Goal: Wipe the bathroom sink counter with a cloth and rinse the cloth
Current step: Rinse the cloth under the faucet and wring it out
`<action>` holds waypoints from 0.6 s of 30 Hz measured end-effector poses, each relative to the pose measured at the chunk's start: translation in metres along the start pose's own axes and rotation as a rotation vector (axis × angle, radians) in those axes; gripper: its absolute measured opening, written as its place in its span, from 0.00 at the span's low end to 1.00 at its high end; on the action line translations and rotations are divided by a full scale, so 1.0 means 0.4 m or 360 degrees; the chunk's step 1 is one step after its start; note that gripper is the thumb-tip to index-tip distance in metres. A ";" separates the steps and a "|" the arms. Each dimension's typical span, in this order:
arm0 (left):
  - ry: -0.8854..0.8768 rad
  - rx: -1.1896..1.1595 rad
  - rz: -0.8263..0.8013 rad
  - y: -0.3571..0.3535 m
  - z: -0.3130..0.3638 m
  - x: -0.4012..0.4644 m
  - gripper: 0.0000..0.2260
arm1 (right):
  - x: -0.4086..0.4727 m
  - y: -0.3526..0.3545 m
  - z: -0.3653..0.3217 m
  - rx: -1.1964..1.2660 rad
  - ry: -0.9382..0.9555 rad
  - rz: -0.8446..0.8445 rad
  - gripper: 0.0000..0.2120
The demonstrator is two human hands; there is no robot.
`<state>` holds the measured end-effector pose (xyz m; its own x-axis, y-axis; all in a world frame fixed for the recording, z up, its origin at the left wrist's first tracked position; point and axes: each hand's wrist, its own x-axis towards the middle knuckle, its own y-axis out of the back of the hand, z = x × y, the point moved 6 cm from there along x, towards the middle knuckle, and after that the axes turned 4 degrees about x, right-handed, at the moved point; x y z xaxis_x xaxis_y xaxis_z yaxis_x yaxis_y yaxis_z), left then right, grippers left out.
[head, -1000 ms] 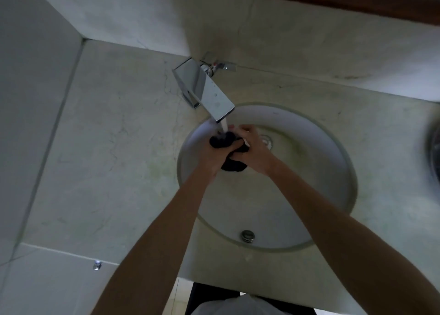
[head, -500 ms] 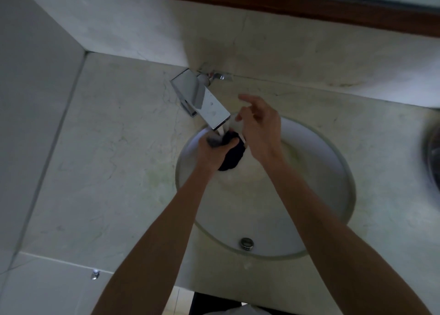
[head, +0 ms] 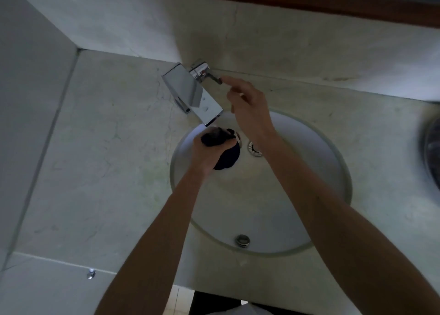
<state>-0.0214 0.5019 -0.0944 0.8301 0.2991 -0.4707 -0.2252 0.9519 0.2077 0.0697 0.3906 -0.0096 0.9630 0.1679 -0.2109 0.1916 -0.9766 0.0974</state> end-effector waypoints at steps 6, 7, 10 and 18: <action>0.0018 -0.0425 -0.0578 -0.068 0.073 -0.036 0.07 | -0.062 0.097 0.218 0.0178 -0.0646 -0.0216 0.18; 0.0015 -0.0523 -0.0680 -0.084 0.082 -0.042 0.08 | -0.090 0.101 0.251 0.0243 -0.0774 -0.0290 0.20; 0.0150 -0.0825 -0.1013 -0.148 0.107 -0.065 0.08 | -0.174 0.088 0.288 0.0785 -0.1027 -0.0470 0.21; 0.0257 -0.1661 -0.1163 -0.245 0.107 -0.052 0.13 | -0.315 0.046 0.303 0.1867 -0.1421 -0.1424 0.47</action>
<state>0.0051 0.3997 -0.0681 0.8750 -0.3771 -0.3037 -0.0978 0.4766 -0.8737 -0.0710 0.3353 -0.0992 0.1704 0.9472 -0.2717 -0.0536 -0.2664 -0.9624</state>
